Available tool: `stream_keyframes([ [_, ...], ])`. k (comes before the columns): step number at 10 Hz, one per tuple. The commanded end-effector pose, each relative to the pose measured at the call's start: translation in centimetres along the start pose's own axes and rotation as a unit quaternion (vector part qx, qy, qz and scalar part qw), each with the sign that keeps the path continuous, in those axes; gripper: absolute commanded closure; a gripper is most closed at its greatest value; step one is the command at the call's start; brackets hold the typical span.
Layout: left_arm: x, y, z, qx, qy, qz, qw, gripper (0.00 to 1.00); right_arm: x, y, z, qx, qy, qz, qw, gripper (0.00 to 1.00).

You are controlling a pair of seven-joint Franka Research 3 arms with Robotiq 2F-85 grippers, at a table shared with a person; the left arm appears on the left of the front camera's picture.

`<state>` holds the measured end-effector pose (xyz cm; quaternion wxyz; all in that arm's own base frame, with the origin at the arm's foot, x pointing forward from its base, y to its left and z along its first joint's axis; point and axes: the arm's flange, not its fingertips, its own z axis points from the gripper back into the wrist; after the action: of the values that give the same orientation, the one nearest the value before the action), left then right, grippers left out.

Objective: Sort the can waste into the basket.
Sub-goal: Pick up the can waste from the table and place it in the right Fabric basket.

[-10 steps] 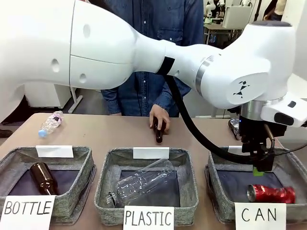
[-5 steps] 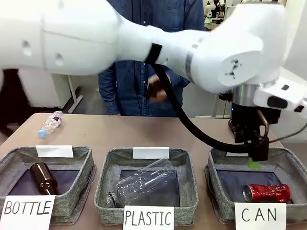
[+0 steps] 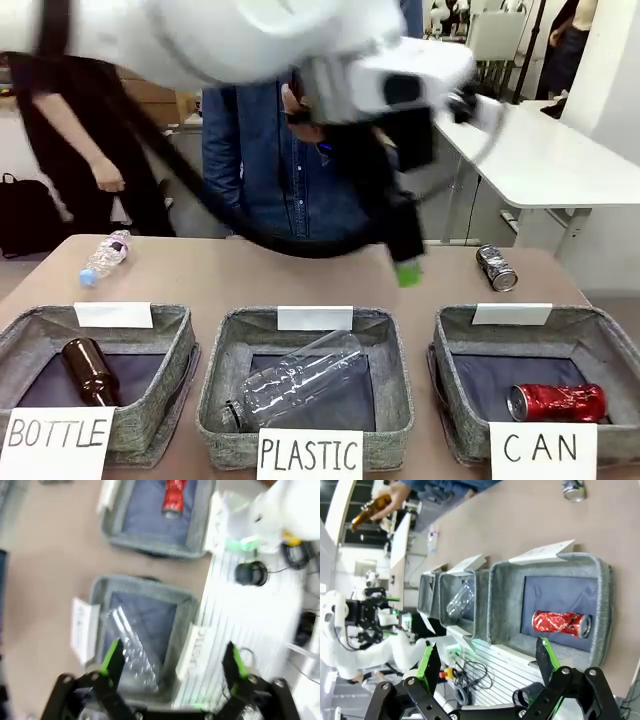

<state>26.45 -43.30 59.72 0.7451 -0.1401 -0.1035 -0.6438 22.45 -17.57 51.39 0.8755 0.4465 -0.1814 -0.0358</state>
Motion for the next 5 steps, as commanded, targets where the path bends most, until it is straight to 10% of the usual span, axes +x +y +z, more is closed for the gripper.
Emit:
stream_keyframes([
  [1,-8.2,0.7,1.9,-0.010,-0.017,0.044,0.999,0.00,1.4,1.4,-0.4,-0.002,0.025,0.011,1.000,0.00],
  [3,-18.9,3.3,6.4,-0.022,-0.064,0.180,0.981,0.00,2.5,2.8,-2.0,0.010,0.047,0.021,0.999,0.00],
  [5,-32.0,4.5,11.3,-0.057,-0.145,0.336,0.929,0.00,4.2,4.9,-4.2,0.050,0.062,0.013,0.997,0.00],
])
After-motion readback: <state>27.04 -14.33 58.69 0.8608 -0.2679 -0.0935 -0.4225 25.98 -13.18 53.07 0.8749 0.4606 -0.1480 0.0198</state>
